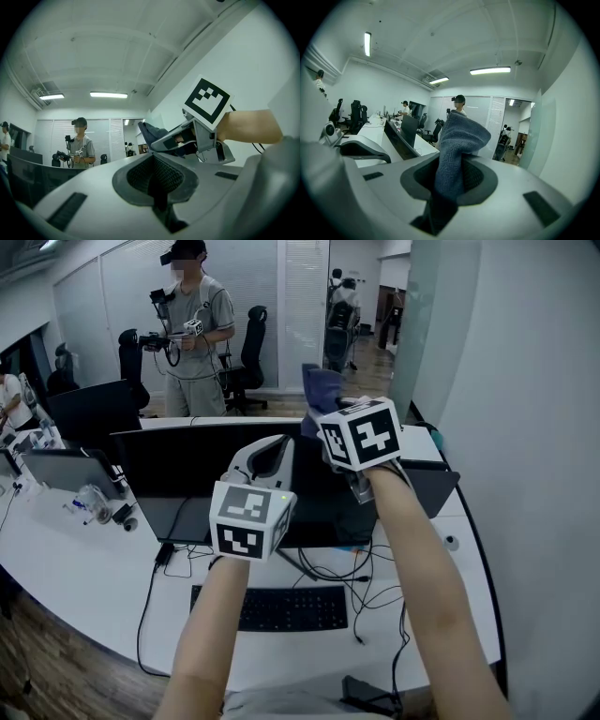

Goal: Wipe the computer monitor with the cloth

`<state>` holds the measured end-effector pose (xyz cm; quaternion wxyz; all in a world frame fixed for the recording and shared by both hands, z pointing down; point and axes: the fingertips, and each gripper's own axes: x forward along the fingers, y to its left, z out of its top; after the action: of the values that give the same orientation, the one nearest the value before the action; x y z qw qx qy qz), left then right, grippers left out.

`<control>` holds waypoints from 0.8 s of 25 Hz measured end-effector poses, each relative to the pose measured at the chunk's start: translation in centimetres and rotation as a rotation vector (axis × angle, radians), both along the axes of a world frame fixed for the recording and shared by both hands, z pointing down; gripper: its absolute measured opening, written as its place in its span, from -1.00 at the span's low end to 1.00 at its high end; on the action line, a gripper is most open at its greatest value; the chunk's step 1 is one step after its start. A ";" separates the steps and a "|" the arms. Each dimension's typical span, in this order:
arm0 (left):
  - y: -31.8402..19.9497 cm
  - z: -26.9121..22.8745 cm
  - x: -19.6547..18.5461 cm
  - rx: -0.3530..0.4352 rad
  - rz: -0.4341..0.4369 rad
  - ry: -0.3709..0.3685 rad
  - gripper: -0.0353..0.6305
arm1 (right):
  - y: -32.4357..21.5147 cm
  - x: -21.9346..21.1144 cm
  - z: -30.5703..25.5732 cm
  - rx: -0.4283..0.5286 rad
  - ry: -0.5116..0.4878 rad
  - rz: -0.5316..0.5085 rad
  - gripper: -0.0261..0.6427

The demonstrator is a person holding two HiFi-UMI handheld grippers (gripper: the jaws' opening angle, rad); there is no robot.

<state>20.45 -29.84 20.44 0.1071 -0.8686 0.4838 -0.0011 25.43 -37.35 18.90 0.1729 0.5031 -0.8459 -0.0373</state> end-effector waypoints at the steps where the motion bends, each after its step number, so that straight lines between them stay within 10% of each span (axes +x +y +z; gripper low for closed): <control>1: 0.0 0.0 0.2 0.000 0.000 -0.001 -0.87 | 0.0 0.2 0.0 0.000 0.000 -0.001 -0.65; 20: 0.3 0.1 4.3 0.002 0.014 -0.013 -0.87 | 0.2 6.1 -0.3 0.004 -0.001 0.037 -0.65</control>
<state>24.79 -29.53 20.58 0.1112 -0.8718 0.4771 -0.0054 31.54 -37.18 18.64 0.1722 0.5190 -0.8365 -0.0358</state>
